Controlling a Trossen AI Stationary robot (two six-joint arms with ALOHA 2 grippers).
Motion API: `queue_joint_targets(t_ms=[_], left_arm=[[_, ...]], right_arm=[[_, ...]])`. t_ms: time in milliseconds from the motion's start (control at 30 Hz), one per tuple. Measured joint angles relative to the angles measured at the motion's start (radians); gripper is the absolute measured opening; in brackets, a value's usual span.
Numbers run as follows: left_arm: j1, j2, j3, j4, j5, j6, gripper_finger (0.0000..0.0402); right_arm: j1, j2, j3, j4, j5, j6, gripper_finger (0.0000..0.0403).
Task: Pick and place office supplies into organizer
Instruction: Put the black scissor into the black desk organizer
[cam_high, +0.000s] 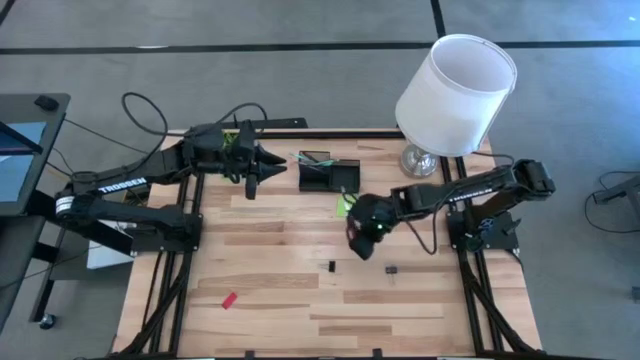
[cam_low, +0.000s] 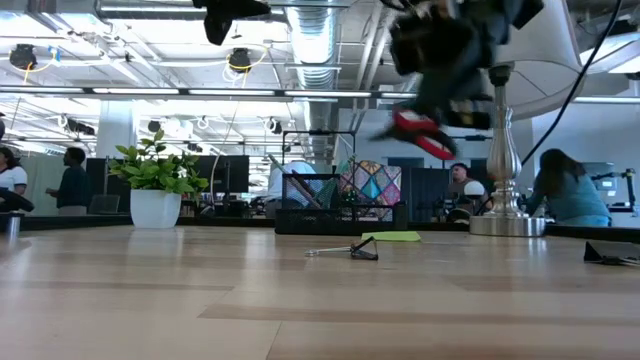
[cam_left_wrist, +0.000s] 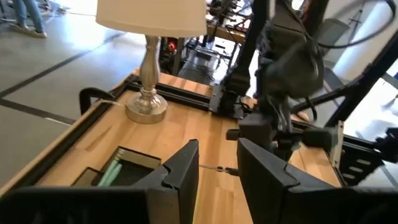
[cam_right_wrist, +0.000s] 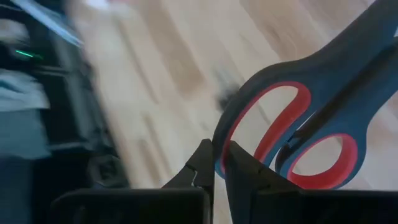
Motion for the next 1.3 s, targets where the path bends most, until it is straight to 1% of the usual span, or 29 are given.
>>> queue_joint_targets(t_ms=[100,200,367,400,467,533,567,733,867,967,1100,1233,1300], left_arm=[[-0.019,0.0,0.0,-0.005,0.0,0.023,0.0105],[-0.043,0.0,0.0,-0.005,0.0,0.039,0.0105],[-0.065,0.0,0.0,-0.008,0.002,-0.013,0.0105],[-0.067,0.0,0.0,-0.006,0.014,-0.012,0.0105],[-0.069,0.0,0.0,-0.001,0.075,0.016,0.011],[-0.07,0.0,0.0,0.002,0.115,0.068,0.0119],[-0.071,0.0,0.0,0.002,0.115,0.113,0.0125],[-0.07,0.0,0.0,0.025,0.056,0.418,0.0163],[-0.071,0.0,0.006,0.017,0.043,0.669,0.0194],[-0.081,0.0,0.006,0.014,0.059,0.788,0.0213],[-0.116,0.001,0.006,0.005,0.096,0.879,0.023],[-0.154,0.051,0.009,-0.026,0.097,0.876,0.0236],[-0.172,0.094,0.008,-0.016,0.095,0.875,0.0236]], right_arm=[[-0.019,0.0,0.0,0.141,-0.03,0.001,0.0008],[-0.037,0.0,0.0,0.272,-0.051,0.016,0.0014],[-0.064,0.0,0.0,0.491,-0.071,0.034,0.0016],[-0.069,0.0,0.0,0.533,-0.072,0.035,0.0015],[-0.077,0.0,0.001,0.603,-0.073,0.051,0.0013],[-0.086,0.0,0.001,0.657,-0.075,0.07,0.0013],[-0.089,0.0,0.001,0.679,-0.075,0.077,0.0015],[-0.095,-0.001,0.001,0.739,-0.079,0.127,0.0017],[-0.094,-0.001,0.001,0.757,-0.093,0.171,0.0015],[-0.094,-0.001,0.001,0.757,-0.106,0.208,0.0017],[-0.105,-0.001,0.001,0.757,-0.134,0.259,0.0017],[-0.127,0.011,0.0,0.771,-0.165,0.318,0.0015],[-0.138,0.026,0.003,0.791,-0.179,0.332,0.0015]])
